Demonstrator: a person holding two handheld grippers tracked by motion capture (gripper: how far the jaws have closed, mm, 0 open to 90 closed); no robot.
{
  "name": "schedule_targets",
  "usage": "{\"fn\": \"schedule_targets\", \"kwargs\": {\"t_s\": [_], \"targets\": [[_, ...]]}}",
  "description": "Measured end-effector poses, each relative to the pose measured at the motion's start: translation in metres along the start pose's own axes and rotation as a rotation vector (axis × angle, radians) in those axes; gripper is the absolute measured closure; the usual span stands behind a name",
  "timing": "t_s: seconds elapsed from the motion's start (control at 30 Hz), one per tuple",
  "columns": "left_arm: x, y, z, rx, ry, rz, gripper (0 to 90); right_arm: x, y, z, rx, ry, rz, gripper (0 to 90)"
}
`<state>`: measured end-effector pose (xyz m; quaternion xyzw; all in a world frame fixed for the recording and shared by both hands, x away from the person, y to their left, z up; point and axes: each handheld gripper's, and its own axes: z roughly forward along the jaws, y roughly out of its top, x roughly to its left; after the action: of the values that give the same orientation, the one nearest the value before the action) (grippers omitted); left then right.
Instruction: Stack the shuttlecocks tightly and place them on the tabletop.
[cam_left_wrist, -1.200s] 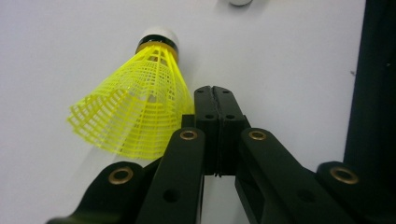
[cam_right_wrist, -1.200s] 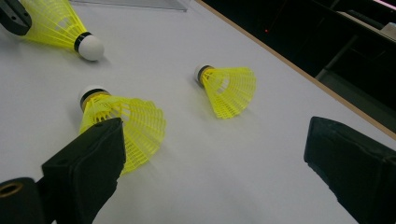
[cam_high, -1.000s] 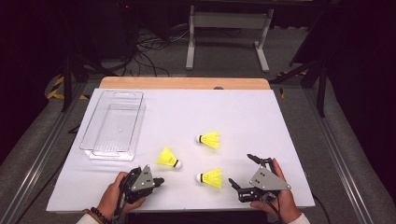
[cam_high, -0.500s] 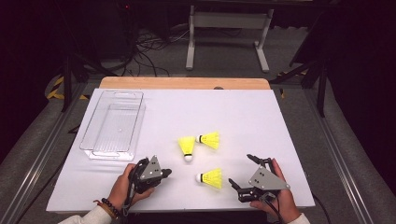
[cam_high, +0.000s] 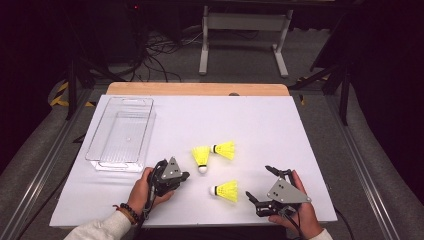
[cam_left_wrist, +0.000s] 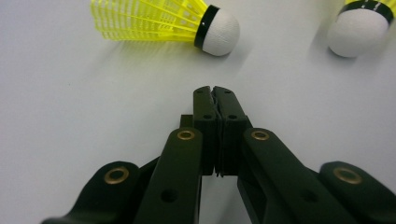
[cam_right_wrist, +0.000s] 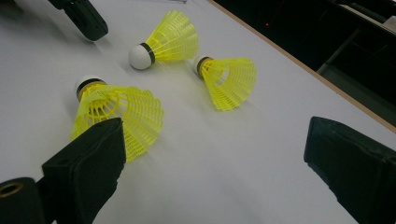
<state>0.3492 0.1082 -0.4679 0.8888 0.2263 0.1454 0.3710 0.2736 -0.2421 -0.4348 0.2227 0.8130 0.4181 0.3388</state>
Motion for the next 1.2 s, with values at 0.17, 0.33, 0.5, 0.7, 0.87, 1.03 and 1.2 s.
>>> {"fn": "schedule_targets", "kwargs": {"t_s": [0.17,0.33,0.5,0.7,0.87,1.03,1.2], "targets": [[0.004,0.006,0.006,-0.009,-0.001,-0.007,89.1,0.000,-0.001,0.001,0.006,0.002,0.000,6.4],[0.005,0.011,0.009,-0.043,-0.009,-0.047,74.2,0.000,-0.001,0.001,0.009,0.005,-0.002,6.4],[0.003,0.015,0.012,-0.057,0.018,-0.118,43.1,-0.001,-0.002,0.001,0.017,0.001,-0.002,6.5],[-0.001,0.019,0.023,-0.032,0.013,-0.203,20.0,-0.001,-0.002,0.001,0.022,0.000,0.002,6.6],[-0.002,0.029,0.032,-0.024,0.049,-0.236,15.9,-0.001,-0.002,0.002,0.024,-0.007,0.003,6.6],[-0.001,0.037,0.041,-0.026,0.059,-0.267,18.3,-0.002,-0.003,0.001,0.025,-0.008,-0.001,6.6],[-0.003,0.043,0.048,0.001,0.092,-0.277,18.1,-0.002,-0.003,0.001,0.026,-0.010,0.003,6.6]]}}
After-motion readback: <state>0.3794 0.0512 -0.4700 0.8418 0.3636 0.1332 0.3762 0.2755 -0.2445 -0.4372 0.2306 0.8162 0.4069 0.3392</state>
